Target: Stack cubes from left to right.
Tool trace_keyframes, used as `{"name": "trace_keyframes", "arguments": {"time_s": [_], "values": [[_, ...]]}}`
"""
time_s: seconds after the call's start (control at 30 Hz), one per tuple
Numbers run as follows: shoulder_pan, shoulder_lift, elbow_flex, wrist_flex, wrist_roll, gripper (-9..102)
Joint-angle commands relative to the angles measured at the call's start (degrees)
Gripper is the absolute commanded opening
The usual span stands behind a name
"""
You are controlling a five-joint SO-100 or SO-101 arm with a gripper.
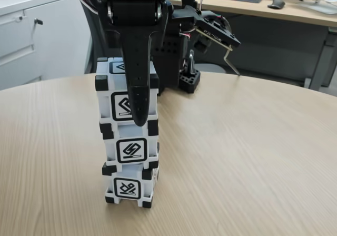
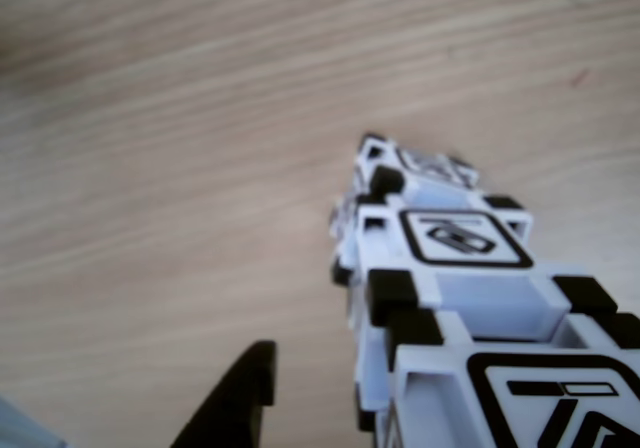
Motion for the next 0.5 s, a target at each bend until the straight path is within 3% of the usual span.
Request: {"name": "trace_keyframes", "arguments": {"time_s": [0.0,0.47], "values": [[-0.1,-0.2,0.9,1.1,-0.8,52],[0.3,-0.2,-7.8,1.2,-1.4,53]]}}
